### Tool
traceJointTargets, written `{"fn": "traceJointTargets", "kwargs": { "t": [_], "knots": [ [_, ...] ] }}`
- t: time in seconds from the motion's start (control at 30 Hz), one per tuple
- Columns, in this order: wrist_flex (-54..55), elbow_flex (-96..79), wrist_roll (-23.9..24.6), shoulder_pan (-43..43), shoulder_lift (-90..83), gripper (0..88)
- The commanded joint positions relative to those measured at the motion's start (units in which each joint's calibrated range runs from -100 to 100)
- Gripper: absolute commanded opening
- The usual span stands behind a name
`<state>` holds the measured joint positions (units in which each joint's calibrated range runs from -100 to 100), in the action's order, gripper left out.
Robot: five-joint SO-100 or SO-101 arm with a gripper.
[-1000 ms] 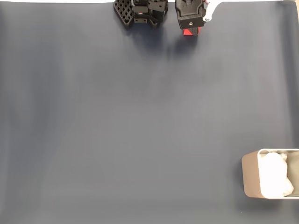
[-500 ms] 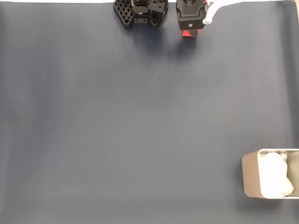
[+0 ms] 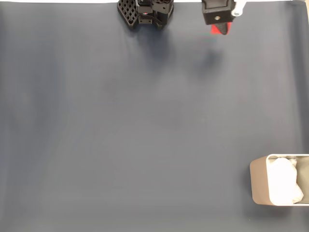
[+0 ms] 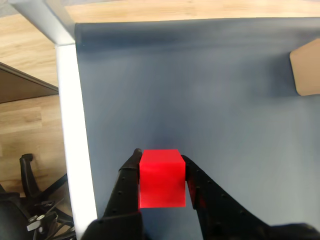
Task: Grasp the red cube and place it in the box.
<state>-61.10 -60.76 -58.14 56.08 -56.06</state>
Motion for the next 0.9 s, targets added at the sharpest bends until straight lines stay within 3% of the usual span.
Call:
{"fn": "traceJointTargets", "kwargs": {
  "t": [0.0,0.87],
  "knots": [
    [-0.4,6.0,0.5,-1.8,2.4,1.7],
    [3.1,39.8,2.1,-20.6,30.7,1.5]
  ]
}}
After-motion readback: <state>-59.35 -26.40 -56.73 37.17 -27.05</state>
